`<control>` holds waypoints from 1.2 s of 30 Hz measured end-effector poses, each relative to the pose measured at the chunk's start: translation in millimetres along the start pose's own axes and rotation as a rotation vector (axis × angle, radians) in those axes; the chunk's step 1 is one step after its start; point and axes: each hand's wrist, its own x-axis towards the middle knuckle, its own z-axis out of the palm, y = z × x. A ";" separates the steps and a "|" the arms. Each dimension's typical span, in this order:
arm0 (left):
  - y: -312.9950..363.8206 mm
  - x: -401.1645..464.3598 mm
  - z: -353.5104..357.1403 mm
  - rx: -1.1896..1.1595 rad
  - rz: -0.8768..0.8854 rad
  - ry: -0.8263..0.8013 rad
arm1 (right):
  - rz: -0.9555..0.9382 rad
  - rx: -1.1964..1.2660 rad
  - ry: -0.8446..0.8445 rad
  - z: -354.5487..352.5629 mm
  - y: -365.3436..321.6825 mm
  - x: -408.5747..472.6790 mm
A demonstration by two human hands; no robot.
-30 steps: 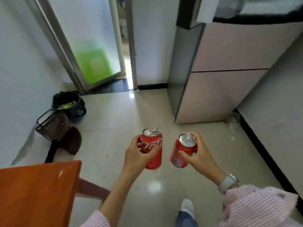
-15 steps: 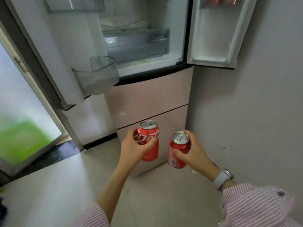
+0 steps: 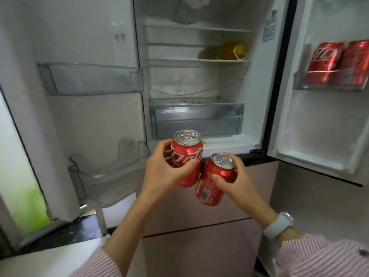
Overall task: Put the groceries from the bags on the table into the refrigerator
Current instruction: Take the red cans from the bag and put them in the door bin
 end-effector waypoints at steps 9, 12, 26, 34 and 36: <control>15.5 41.1 -37.9 0.190 0.030 0.396 | -0.213 0.296 -0.283 37.0 -25.3 115.4; 14.8 37.2 -54.8 0.334 -0.006 0.582 | -0.274 0.432 -0.348 61.6 -34.6 142.9; -14.1 28.2 -76.7 0.781 -0.361 0.693 | -0.478 0.037 -0.688 154.3 -22.6 169.9; -21.5 40.4 -80.8 0.959 -0.504 0.593 | -0.518 -0.181 -0.814 166.6 -16.0 178.4; -25.4 39.5 -82.6 0.979 -0.508 0.550 | -0.504 -0.191 -0.831 167.6 -13.8 178.1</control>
